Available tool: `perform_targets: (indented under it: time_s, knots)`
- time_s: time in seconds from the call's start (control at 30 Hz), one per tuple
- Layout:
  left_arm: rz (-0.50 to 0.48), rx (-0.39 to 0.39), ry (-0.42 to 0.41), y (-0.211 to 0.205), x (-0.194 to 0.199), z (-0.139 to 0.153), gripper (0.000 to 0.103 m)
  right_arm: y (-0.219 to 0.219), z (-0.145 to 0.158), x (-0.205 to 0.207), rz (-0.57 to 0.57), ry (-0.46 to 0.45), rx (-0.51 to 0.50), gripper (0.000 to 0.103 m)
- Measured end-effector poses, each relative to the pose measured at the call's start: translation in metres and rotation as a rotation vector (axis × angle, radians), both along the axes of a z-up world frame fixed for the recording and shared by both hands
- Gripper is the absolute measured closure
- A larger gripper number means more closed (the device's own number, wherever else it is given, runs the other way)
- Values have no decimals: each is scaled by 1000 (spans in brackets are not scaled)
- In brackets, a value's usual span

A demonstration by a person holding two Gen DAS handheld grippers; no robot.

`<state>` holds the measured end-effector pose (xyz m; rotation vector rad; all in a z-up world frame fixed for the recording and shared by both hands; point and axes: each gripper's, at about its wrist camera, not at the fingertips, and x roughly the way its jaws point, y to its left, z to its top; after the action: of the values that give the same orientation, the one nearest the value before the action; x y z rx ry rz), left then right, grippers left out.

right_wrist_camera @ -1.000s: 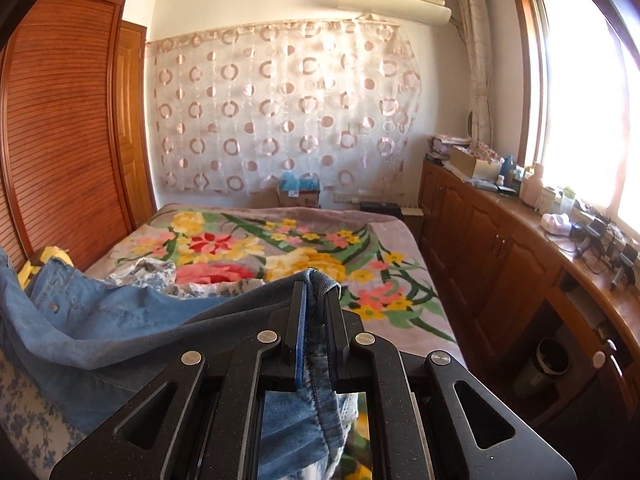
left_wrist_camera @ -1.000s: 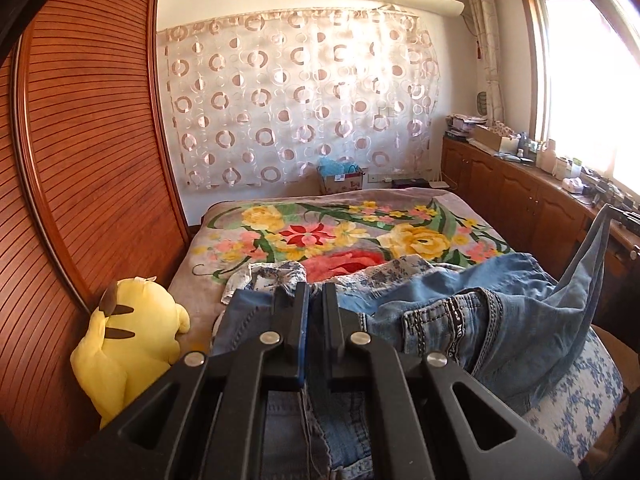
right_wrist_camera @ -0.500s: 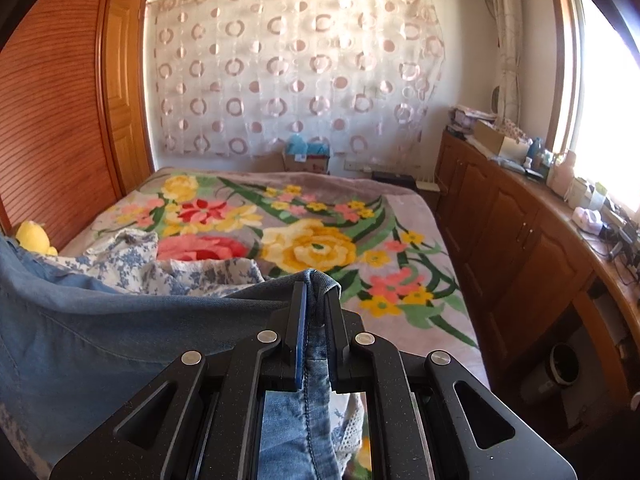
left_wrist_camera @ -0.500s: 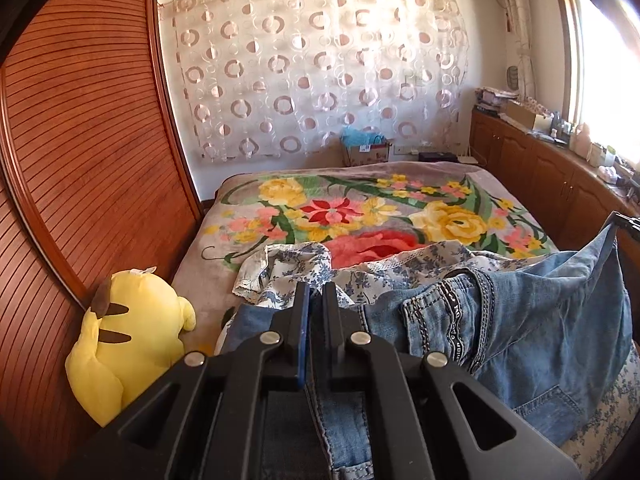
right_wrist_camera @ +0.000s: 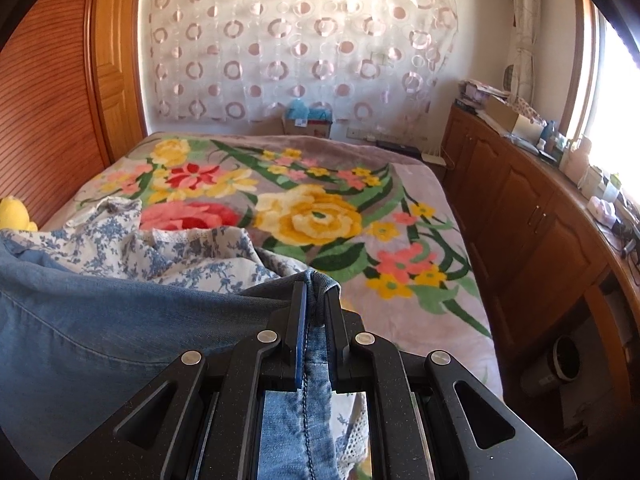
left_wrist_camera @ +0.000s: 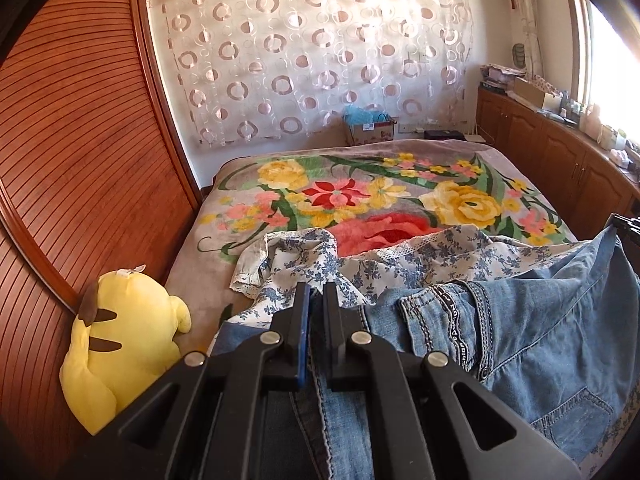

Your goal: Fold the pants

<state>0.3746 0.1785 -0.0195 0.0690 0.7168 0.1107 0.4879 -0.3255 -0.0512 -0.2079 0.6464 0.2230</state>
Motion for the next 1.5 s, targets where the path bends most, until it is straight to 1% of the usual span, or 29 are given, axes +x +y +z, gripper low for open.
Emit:
perform_targets:
  time_s: [0.2, 0.33, 0.43, 0.5, 0.53, 0.57, 0.6, 0.63, 0.7, 0.77, 0.87, 0.9, 0.97, 1.07, 1.27, 1.5]
  knots:
    - [5, 3, 18, 2, 6, -7, 100, 2, -8, 7, -6, 19, -15, 97]
    - [-4, 6, 16, 0, 4, -7, 100, 3, -9, 9, -9, 22, -19, 97]
    - [-2, -14, 11, 2, 1, -5, 97, 1, -10, 10, -14, 23, -10, 97]
    - [-6, -20, 9, 2, -2, -3, 94, -2, -7, 8, -24, 18, 9, 86]
    - [-3, -12, 8, 1, -4, -1, 93, -3, -5, 6, -27, 16, 17, 85]
    - [-2, -6, 6, 0, -6, 0, 91, -4, -4, 4, -27, 15, 25, 81]
    - [-6, -5, 0, -1, -8, 2, 86, -3, -3, 1, -27, 12, 27, 77]
    - [-15, -12, -5, -2, -12, 4, 82, -2, -1, -4, -24, 7, 29, 76]
    - [-35, -19, -15, -6, -18, 9, 70, -1, 2, -12, -19, 2, 34, 71]
    - [-52, -13, -28, -10, -25, 12, 67, 3, 3, -23, -6, -4, 37, 68]
    - [-81, -17, -26, -19, -32, 16, 63, 10, 5, -40, 13, -10, 34, 66]
    - [-91, -17, -26, -22, -34, 17, 59, 12, 6, -45, 20, -10, 35, 65]
    - [-117, -14, -22, -29, -38, 17, 55, 16, 8, -55, 35, -11, 38, 64]
    - [-149, -13, -16, -39, -45, 14, 42, 20, 9, -70, 51, -16, 50, 62]
    - [-189, -24, 17, -56, -57, 4, 38, 28, 10, -96, 80, -9, 68, 60]
    - [-214, -55, 55, -66, -73, -8, 33, 31, 9, -125, 95, -2, 89, 47]
